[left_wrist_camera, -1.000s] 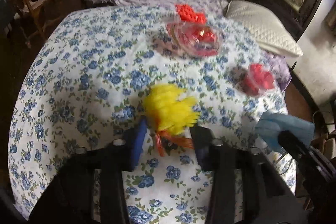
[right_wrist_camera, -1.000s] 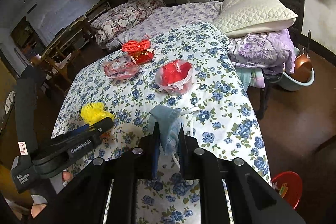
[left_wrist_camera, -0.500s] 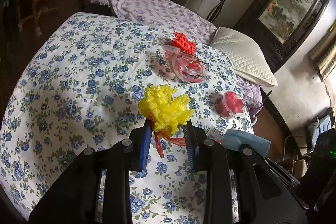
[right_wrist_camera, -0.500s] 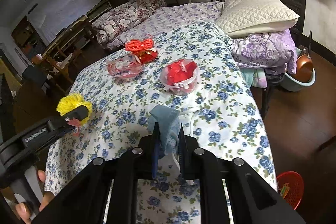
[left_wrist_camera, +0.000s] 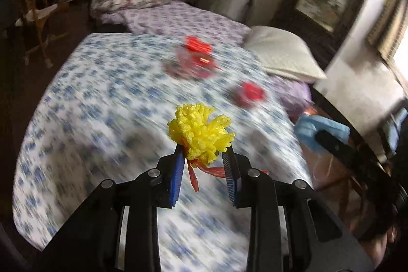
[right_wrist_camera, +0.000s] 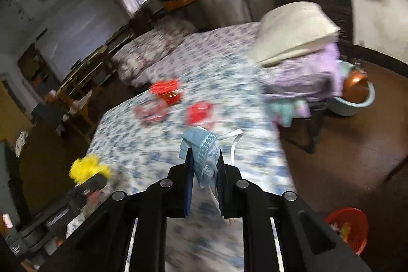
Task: Collect trash
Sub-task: 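Carry the face mask and yellow pom-pom down to the red wastebasket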
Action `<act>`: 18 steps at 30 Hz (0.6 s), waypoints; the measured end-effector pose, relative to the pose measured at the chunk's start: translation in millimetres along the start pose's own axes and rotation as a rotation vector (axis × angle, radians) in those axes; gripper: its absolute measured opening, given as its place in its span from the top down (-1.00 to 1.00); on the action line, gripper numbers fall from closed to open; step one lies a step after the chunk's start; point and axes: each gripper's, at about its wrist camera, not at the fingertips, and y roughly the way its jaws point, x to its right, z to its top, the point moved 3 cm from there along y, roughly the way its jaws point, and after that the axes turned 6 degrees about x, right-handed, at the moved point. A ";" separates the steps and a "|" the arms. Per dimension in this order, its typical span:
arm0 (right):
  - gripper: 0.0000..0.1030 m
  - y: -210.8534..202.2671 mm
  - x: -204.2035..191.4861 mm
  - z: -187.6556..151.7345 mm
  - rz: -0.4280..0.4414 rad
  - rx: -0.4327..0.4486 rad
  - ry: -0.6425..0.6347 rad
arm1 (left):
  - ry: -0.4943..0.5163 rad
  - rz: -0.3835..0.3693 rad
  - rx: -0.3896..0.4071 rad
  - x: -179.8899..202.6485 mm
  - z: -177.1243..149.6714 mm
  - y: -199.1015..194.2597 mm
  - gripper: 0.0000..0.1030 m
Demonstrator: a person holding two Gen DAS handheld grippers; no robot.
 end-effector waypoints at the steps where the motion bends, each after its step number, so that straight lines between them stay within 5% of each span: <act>1: 0.68 -15.1 25.5 -4.7 -0.029 -0.004 0.020 | 0.018 -0.040 -0.010 17.5 -11.0 -8.4 0.41; 9: 0.63 -95.0 153.9 -50.9 -0.220 -0.070 0.055 | 0.248 -0.284 -0.160 175.4 -75.1 -9.4 0.41; 18: 0.60 -91.8 272.3 -127.1 -0.316 -0.196 0.255 | 0.483 -0.275 -0.339 320.8 -152.4 62.4 0.41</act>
